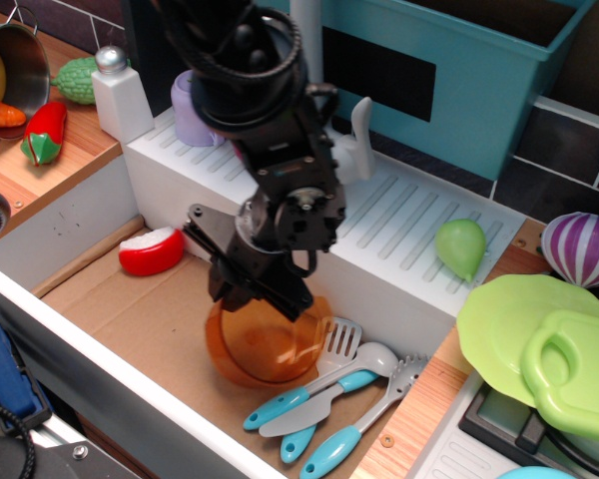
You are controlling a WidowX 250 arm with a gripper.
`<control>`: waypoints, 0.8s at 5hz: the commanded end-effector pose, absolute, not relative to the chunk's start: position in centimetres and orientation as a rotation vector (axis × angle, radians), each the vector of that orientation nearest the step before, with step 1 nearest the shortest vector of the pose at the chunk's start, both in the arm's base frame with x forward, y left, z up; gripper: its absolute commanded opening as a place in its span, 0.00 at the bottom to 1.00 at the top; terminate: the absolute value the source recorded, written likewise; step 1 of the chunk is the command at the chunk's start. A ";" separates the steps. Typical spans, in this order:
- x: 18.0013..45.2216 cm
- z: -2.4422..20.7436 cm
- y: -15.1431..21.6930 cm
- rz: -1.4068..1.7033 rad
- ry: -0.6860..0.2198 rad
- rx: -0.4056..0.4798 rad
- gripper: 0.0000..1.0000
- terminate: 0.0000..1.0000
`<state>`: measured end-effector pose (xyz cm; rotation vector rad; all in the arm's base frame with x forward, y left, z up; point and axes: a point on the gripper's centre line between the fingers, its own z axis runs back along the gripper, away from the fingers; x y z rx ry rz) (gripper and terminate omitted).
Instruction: Flip orange pot upright in sink
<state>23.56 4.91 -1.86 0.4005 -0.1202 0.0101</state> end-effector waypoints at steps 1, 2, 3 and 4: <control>23.3 -0.4 7.0 -0.027 -0.171 0.417 0.00 0.00; 22.7 -0.5 8.6 -0.069 -0.190 0.405 0.00 0.00; 22.2 -1.3 9.8 -0.163 -0.221 0.376 1.00 0.00; 22.1 -2.1 9.6 -0.192 -0.255 0.416 1.00 0.00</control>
